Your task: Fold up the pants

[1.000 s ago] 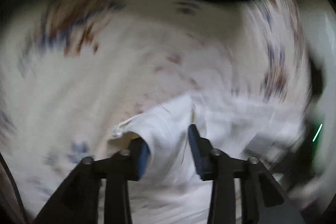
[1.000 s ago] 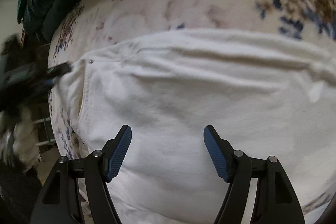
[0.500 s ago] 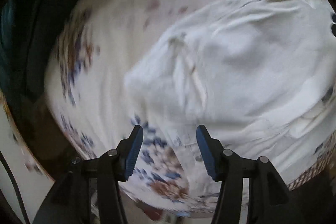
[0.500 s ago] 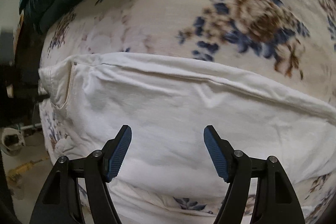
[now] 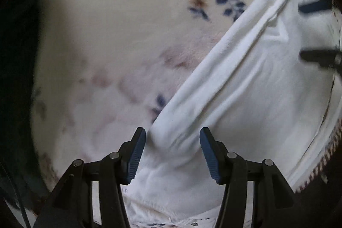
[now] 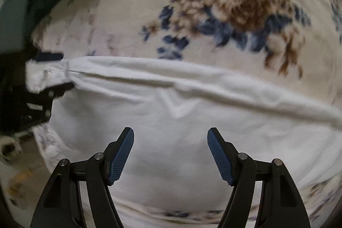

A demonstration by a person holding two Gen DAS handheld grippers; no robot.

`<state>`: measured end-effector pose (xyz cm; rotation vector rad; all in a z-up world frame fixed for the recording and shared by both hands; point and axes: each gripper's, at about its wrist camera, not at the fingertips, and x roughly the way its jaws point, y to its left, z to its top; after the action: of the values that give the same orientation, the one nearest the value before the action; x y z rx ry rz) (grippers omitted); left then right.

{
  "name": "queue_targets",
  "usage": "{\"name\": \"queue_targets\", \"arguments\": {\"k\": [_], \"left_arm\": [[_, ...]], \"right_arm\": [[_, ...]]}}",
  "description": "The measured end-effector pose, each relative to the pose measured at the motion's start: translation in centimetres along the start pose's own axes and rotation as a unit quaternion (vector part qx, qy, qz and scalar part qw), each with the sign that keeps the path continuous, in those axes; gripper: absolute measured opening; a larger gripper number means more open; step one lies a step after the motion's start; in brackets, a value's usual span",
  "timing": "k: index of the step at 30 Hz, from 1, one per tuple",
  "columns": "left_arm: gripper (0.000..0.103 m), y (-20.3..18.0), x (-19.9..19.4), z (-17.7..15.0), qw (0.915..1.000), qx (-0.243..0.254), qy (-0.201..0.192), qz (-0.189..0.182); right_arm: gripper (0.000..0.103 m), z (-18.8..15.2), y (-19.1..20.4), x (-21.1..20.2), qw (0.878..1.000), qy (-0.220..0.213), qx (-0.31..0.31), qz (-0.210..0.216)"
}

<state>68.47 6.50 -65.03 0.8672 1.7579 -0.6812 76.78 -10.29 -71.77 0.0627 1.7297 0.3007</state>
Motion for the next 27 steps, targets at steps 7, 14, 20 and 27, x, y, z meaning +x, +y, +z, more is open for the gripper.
{"name": "queue_targets", "arguments": {"k": [7, 14, 20, 27], "left_arm": [[0.054, 1.0, 3.9, 1.1, 0.9991, 0.003, 0.039, -0.017], [0.055, 1.9, 3.6, 3.1, 0.9983, -0.007, 0.055, -0.018], [0.041, -0.1, 3.5, 3.5, 0.9993, -0.027, 0.024, 0.006], [0.014, -1.6, 1.6, 1.2, 0.9962, -0.065, -0.037, 0.044]], "right_arm": [[0.074, 4.1, -3.4, -0.3, 0.985, 0.021, -0.136, -0.107], [0.074, 6.1, -2.3, 1.7, 0.909, 0.099, -0.366, -0.172], [0.072, 5.6, -2.1, 3.9, 0.875, 0.155, -0.428, -0.163], [0.017, 2.3, -2.5, 2.7, 0.871, 0.109, -0.456, -0.143]]}}
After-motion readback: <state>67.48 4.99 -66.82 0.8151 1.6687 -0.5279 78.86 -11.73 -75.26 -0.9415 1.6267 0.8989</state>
